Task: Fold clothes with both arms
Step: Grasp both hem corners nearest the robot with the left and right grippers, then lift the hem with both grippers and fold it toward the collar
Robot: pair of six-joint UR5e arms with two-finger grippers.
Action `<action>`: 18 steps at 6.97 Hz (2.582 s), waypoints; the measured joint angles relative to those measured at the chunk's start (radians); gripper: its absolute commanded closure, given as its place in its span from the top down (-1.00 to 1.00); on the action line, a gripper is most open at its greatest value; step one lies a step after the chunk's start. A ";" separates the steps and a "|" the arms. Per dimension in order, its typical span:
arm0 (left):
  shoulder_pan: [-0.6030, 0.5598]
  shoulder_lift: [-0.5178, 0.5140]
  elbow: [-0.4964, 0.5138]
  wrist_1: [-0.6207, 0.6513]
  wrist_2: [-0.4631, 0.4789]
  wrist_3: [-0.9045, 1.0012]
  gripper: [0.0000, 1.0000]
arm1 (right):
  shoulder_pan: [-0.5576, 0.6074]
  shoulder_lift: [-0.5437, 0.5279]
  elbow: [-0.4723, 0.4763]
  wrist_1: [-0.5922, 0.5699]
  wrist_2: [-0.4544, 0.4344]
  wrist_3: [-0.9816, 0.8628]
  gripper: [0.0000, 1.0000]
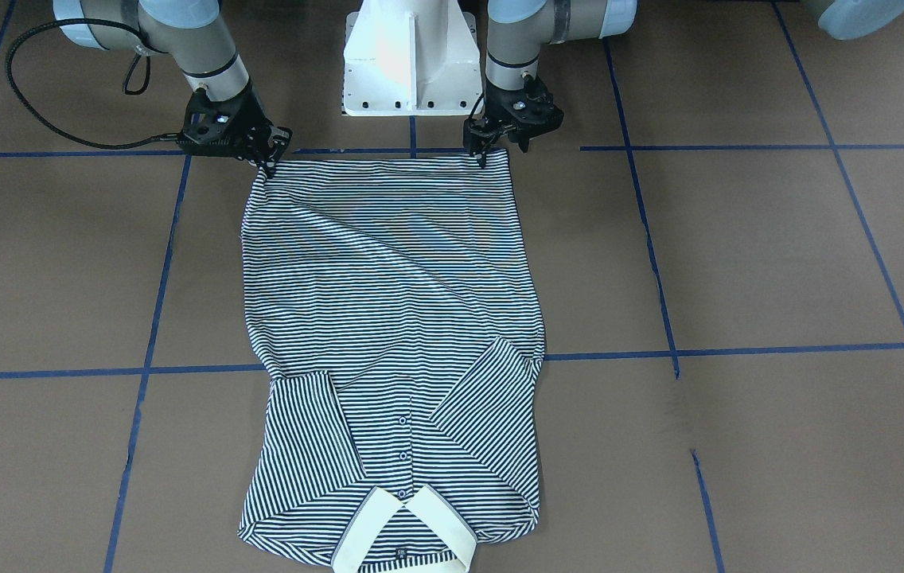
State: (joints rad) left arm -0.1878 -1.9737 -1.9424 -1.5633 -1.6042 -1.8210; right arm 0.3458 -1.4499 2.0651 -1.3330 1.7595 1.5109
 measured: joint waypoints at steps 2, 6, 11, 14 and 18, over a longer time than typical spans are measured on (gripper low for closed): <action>0.006 0.001 0.004 0.001 0.000 -0.001 0.63 | 0.002 0.000 0.001 0.000 0.000 0.000 -1.00; 0.020 -0.007 0.026 0.000 0.000 -0.001 -0.99 | 0.005 -0.001 0.000 -0.001 0.001 -0.001 -1.00; 0.020 -0.036 0.006 0.059 0.000 0.000 -1.00 | 0.017 -0.005 0.001 -0.001 0.019 -0.001 -1.00; 0.019 -0.025 -0.092 0.112 -0.005 0.027 -1.00 | 0.019 -0.034 0.053 -0.001 0.051 -0.001 -1.00; 0.127 0.022 -0.337 0.268 -0.008 0.032 -1.00 | -0.048 -0.110 0.173 0.000 0.239 0.026 -1.00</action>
State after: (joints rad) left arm -0.0605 -1.9517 -2.2792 -1.2949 -1.6125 -1.7885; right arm 0.2978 -1.5602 2.2378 -1.3332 1.9988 1.5364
